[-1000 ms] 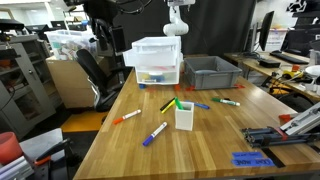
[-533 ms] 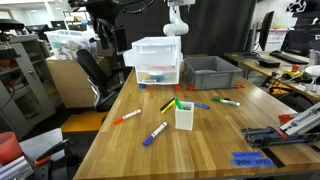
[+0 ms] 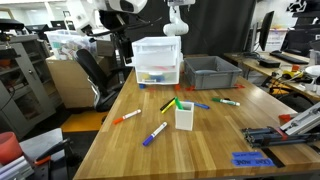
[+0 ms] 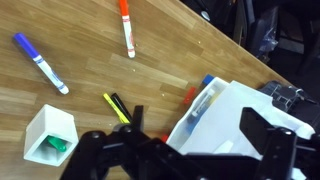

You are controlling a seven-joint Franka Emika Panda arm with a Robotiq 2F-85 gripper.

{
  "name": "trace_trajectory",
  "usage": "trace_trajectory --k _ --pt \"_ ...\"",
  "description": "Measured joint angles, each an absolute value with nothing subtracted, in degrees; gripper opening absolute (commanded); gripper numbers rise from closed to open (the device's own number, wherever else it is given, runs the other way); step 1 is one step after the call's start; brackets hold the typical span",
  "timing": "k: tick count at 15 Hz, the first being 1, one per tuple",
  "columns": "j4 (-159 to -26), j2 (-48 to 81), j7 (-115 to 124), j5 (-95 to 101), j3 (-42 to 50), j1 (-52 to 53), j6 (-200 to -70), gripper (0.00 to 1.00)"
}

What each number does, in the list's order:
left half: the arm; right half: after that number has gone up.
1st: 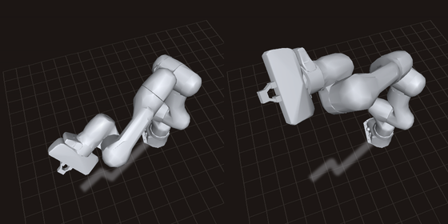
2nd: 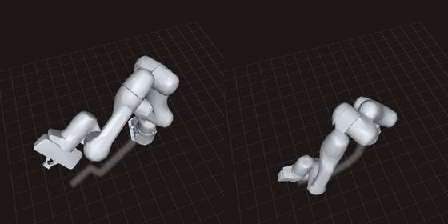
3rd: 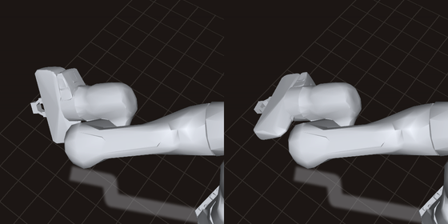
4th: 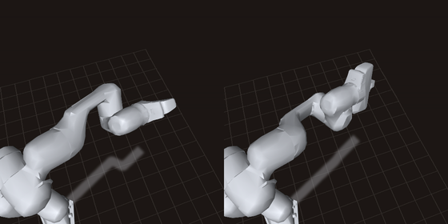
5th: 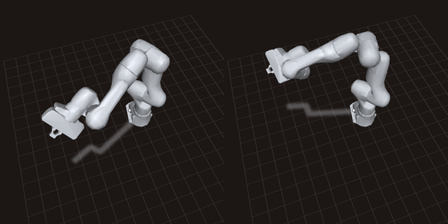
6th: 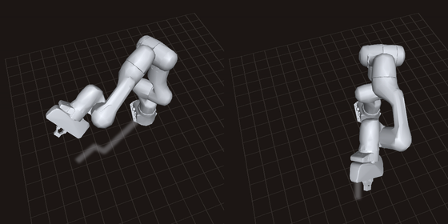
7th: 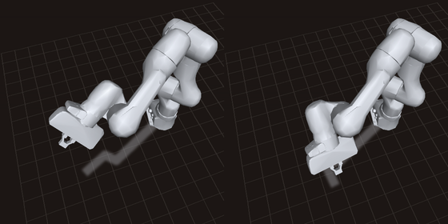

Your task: Close the top drawer of the cabinet on the table

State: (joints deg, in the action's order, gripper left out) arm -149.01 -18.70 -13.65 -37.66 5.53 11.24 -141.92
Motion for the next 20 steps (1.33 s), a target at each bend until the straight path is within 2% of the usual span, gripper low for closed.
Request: trace_trajectory --k 4,9,10,20 --pt "-148.5 -13.9 -14.5 -48.4 3.5 12.8 -150.7 0.39" --pt "-147.5 -12.5 -17.0 -60.3 3.4 13.6 -155.1 0.03" --pt "-147.3 -12.4 -17.9 -62.5 3.4 13.7 -155.3 0.00" --pt "-142.2 -6.2 -25.7 -76.9 3.3 16.5 -155.3 0.00"
